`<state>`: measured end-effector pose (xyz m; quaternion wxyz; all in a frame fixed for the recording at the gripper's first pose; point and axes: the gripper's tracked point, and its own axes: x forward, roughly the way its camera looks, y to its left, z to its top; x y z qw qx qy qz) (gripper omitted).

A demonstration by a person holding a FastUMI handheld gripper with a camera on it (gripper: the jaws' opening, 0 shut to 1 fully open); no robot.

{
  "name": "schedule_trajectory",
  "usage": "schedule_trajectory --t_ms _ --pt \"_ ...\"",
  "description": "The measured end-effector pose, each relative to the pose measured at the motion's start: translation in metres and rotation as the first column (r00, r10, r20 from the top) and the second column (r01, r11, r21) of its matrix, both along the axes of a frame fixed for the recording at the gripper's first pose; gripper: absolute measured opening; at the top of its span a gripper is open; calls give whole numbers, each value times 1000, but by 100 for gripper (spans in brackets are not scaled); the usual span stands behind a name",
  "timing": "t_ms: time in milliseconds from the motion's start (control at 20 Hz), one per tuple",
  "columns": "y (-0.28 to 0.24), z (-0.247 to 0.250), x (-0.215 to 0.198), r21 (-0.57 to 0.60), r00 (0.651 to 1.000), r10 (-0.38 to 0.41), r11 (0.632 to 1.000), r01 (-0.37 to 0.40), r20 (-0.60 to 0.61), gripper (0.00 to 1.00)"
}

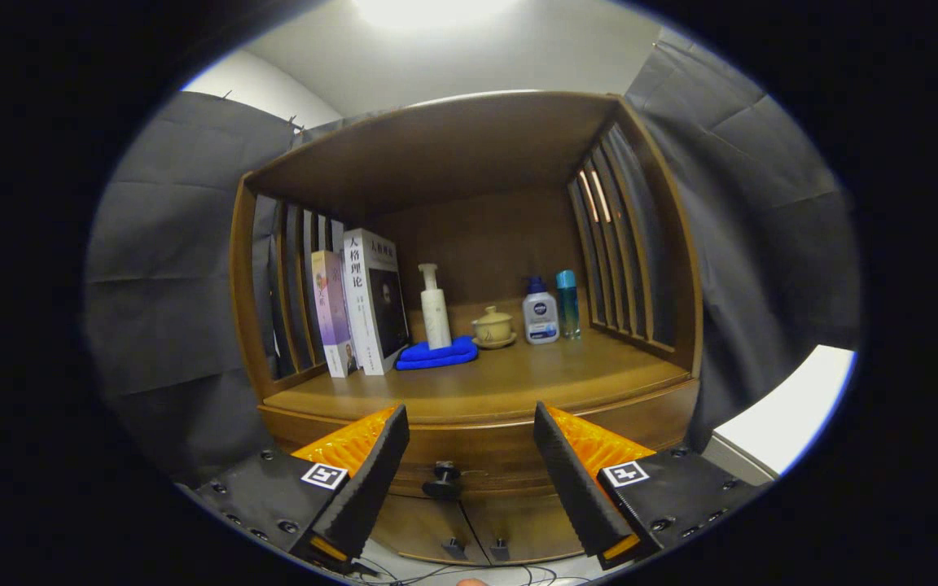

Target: Pull open the drawer, take out the items inside it, and place them on the countertop above the cabinet.

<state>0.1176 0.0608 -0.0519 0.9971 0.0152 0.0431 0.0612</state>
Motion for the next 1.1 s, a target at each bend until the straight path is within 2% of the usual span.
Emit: schedule_trajectory --t_ms 500,750,1100 --pt "28 -92 41 -43 986 29 998 -36 -167 98" --pt "32 -122 47 -41 975 20 999 -30 -223 70" --pt "35 -128 51 -57 977 5 998 -17 -214 32"
